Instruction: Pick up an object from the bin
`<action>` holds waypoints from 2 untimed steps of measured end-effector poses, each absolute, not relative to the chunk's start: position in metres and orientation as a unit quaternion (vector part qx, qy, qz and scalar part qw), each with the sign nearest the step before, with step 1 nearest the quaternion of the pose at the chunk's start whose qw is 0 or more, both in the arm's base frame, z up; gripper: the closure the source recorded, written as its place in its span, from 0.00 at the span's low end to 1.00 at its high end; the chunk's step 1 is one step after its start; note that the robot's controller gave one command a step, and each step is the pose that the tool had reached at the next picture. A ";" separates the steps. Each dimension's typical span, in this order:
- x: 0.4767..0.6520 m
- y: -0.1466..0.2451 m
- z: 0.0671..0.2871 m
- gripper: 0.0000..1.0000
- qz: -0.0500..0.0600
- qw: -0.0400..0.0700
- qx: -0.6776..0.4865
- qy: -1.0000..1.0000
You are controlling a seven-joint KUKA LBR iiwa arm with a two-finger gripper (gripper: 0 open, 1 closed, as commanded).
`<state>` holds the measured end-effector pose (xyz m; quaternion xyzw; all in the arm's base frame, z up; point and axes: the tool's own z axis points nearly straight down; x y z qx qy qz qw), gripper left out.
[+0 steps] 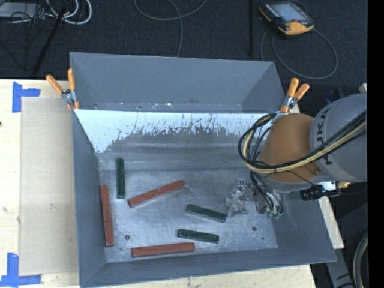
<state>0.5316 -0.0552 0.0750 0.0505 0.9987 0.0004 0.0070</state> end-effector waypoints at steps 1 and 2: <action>0.529 -0.055 0.073 0.00 0.000 0.003 0.049 0.999; 0.529 -0.055 0.073 0.00 0.000 0.003 0.049 0.999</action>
Offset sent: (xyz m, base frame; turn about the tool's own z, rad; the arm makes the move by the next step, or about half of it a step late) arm 0.0000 0.0000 0.0000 0.0000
